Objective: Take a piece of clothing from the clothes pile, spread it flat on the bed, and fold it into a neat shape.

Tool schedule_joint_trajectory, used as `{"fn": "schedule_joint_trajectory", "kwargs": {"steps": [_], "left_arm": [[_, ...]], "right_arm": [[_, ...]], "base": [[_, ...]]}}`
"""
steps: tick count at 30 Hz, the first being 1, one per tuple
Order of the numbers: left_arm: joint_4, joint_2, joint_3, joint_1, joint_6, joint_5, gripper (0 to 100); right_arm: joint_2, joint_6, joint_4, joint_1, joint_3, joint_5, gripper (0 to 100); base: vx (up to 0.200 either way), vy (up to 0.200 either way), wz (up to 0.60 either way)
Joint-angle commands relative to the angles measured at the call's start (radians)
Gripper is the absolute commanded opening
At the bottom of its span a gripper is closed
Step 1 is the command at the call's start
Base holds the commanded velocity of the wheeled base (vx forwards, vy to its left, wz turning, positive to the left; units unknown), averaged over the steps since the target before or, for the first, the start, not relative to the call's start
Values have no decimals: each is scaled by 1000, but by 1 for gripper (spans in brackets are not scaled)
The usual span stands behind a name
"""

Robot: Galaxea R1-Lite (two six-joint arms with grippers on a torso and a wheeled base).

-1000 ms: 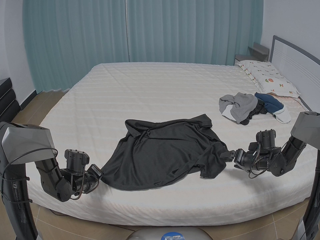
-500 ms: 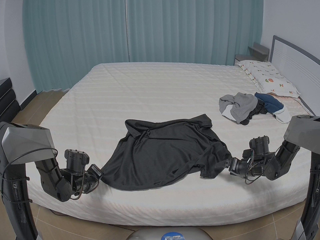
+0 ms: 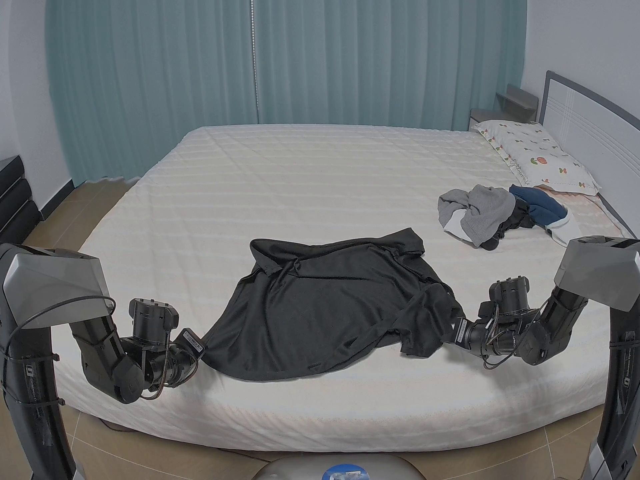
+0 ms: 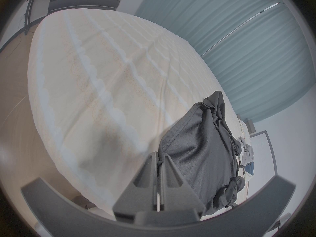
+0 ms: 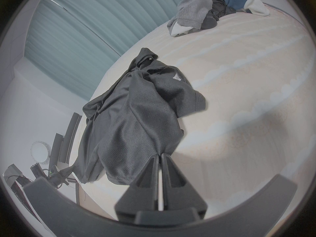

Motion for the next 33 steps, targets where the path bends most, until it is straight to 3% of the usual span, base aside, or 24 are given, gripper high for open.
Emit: {"fn": "schedule_joint_trajectory", "kwargs": {"steps": [1,7,10,16,23,28,33], "left_arm": [[0,1,0,0,-2,0,0],[6,-17,34,13,18,-6,0],[12,-48,65,20,90,-7,0],[30,-97,112,22,165,-4,0],[167,-168,120,39,257,5,0],[225,-183,121,40,303,6,0],[279,-194,127,40,342,13,0]], "right_arm": [[-69,-7,15,-1,40,0,0],[-236,-70,210,-12,59,-2,0],[-322,-162,383,-18,53,1,0],[-388,-255,488,-16,73,-2,0],[-509,-320,687,-15,63,-2,0],[-564,-439,905,-1,51,-3,0],[-575,-485,1003,22,50,-26,0]], "base": [[0,0,0],[0,0,0],[0,0,0],[0,0,0],[0,0,0],[0,0,0],[0,0,0]]}}
